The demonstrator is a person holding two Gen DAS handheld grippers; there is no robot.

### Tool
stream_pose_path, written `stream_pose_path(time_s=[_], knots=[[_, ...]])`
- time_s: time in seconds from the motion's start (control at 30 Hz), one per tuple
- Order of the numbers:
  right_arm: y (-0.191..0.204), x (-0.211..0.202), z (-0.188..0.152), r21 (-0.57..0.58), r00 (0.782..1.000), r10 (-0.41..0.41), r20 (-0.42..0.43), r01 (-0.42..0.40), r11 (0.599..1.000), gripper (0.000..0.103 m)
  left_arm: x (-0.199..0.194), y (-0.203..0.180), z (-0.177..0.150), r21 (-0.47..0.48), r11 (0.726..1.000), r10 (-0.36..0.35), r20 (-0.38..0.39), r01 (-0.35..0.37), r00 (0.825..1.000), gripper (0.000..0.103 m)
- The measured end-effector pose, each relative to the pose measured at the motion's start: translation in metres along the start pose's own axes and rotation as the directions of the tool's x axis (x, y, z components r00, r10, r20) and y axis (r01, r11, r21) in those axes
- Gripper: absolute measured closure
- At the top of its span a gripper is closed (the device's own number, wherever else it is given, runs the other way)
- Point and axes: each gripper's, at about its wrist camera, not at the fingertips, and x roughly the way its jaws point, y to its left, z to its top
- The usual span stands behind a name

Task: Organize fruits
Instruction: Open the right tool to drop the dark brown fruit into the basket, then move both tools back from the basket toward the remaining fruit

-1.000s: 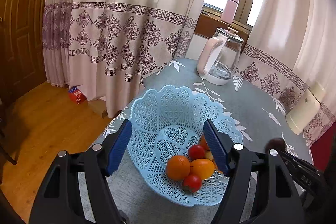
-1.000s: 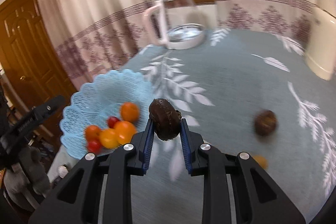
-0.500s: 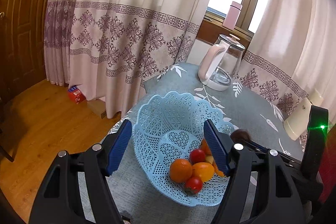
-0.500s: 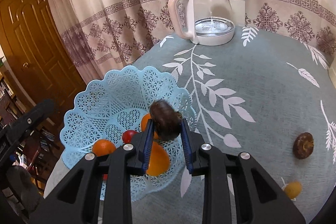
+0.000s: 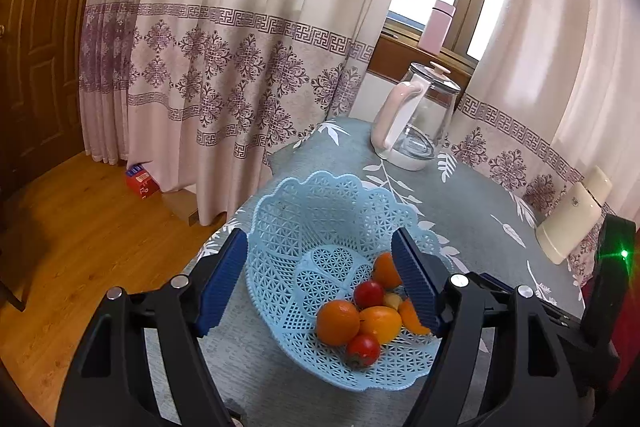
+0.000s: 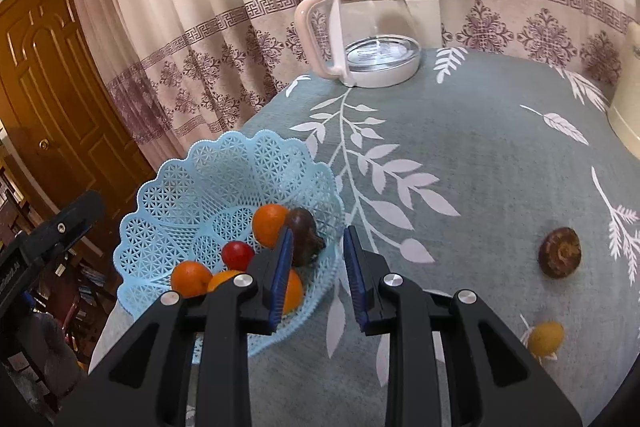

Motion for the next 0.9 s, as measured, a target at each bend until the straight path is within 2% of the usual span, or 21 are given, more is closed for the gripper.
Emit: stream_pose_path(time_s=[0.17, 0.23, 0.37, 0.5, 0.8, 0.9], knots=[[-0.002, -0.007, -0.006, 0.006, 1.000, -0.009, 0.010, 0.009, 1.000, 0.076, -0.002, -0.006, -0.002, 0.012, 1.000, -0.014, -0.001, 0.014, 1.000, 0.027], [-0.005, -0.011, -0.008, 0.013, 1.000, -0.015, 0.014, 0.015, 1.000, 0.076, -0.002, -0.007, -0.001, 0.012, 1.000, -0.016, 0.002, 0.016, 1.000, 0.022], [-0.015, -0.017, -0.013, 0.037, 0.999, -0.032, 0.016, 0.031, 0.999, 0.076, -0.005, -0.007, -0.001, 0.007, 1.000, -0.021, 0.009, 0.021, 1.000, 0.019], [-0.032, -0.024, -0.020, 0.081, 0.998, -0.058, 0.021, 0.056, 0.995, 0.067, -0.004, -0.009, -0.002, 0.002, 1.000, -0.026, 0.006, 0.026, 1.000, 0.015], [-0.070, -0.044, -0.036, 0.160, 0.992, -0.126, 0.028, 0.120, 0.980, 0.067, -0.006, -0.021, -0.005, 0.026, 0.998, -0.053, -0.003, 0.053, 0.999, 0.007], [-0.084, -0.049, -0.043, 0.190, 0.988, -0.152, 0.028, 0.144, 0.971, 0.060, -0.005, -0.022, -0.006, 0.023, 0.998, -0.054, -0.008, 0.054, 0.999, 0.007]])
